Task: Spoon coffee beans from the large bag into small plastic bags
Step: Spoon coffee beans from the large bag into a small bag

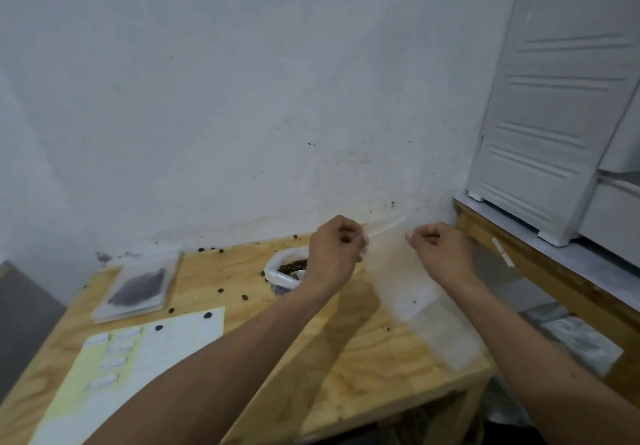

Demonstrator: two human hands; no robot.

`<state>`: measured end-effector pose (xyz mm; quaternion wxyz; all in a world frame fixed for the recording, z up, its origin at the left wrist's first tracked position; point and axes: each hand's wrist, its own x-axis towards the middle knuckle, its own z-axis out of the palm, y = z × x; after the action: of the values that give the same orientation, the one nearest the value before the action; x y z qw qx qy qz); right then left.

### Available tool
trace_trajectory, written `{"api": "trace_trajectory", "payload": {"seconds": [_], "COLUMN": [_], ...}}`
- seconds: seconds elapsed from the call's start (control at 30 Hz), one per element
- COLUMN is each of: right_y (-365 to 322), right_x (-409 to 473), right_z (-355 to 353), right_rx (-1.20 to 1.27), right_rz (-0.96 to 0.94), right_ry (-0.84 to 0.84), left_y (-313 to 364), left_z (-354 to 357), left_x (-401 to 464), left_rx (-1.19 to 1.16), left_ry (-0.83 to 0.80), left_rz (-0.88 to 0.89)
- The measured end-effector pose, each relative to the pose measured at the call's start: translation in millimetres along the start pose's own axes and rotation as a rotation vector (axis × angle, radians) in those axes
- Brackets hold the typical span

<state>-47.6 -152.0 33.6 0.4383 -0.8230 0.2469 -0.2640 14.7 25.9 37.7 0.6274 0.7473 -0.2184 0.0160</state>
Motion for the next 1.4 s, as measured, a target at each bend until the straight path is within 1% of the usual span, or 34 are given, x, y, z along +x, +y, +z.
{"api": "trace_trajectory", "payload": {"seconds": [0.07, 0.1, 0.13, 0.2, 0.27, 0.37, 0.47, 0.53, 0.6, 0.77, 0.87, 0.93, 1.0, 1.1, 1.17, 1.27, 1.4], "right_y": [-19.9, -32.8, -45.9, -71.0, -97.4, -126.8, -144.0, -150.4, -153.4, -153.2, -152.2, -150.9, -150.4, -152.1, -153.8, -156.9, -158.3], "right_x": [-5.7, -9.5, -13.9, -21.0, -27.7, -29.8, -28.6, -30.4, -32.7, -39.7, -44.1, -44.7, -43.7, -40.4, -40.2, -44.2, -48.0], "right_z": [9.1, 15.2, 19.7, 28.0, 38.0, 53.4, 69.1, 79.2, 88.3, 108.7, 121.2, 127.3, 132.0, 139.6, 145.7, 152.6, 155.5], "right_rx": [-0.093, -0.091, -0.074, -0.049, 0.027, 0.214, 0.358, 0.424, 0.457, 0.400, 0.388, 0.386, 0.364, 0.274, 0.236, 0.264, 0.350], "right_rz": [-0.116, -0.182, -0.230, -0.262, -0.236, -0.123, -0.037, -0.025, -0.041, -0.202, -0.241, -0.251, -0.276, -0.331, -0.328, -0.273, -0.245], "right_ry": [0.086, 0.116, 0.124, 0.082, -0.008, -0.150, -0.259, -0.313, -0.350, -0.424, -0.438, -0.443, -0.478, -0.528, -0.530, -0.542, -0.534], "left_y": [9.4, 14.2, 18.2, 25.4, 30.3, 31.1, 27.5, 26.8, 27.7, 25.8, 24.7, 25.5, 23.2, 17.9, 15.1, 12.1, 8.1], "left_z": [-18.8, -30.2, -39.6, -55.2, -71.5, -91.7, -107.1, -117.3, -127.4, -150.6, -159.5, -164.4, -169.6, -176.9, -179.3, -180.2, -181.4], "left_x": [4.7, 6.8, 8.7, 9.8, 7.4, 3.4, -3.1, -8.5, -13.0, -15.8, -16.2, -17.1, -15.9, -11.1, -10.4, -11.3, -11.2], "left_rx": [-0.011, -0.014, -0.011, 0.023, 0.098, 0.217, 0.290, 0.274, 0.228, 0.106, 0.006, -0.065, -0.056, 0.090, 0.197, 0.317, 0.286], "left_ry": [0.063, 0.100, 0.129, 0.164, 0.193, 0.231, 0.230, 0.212, 0.194, 0.222, 0.225, 0.224, 0.230, 0.243, 0.273, 0.311, 0.326], "left_rz": [0.050, 0.074, 0.101, 0.166, 0.241, 0.342, 0.380, 0.352, 0.270, 0.040, -0.077, -0.115, -0.140, -0.145, -0.109, -0.031, -0.033]}}
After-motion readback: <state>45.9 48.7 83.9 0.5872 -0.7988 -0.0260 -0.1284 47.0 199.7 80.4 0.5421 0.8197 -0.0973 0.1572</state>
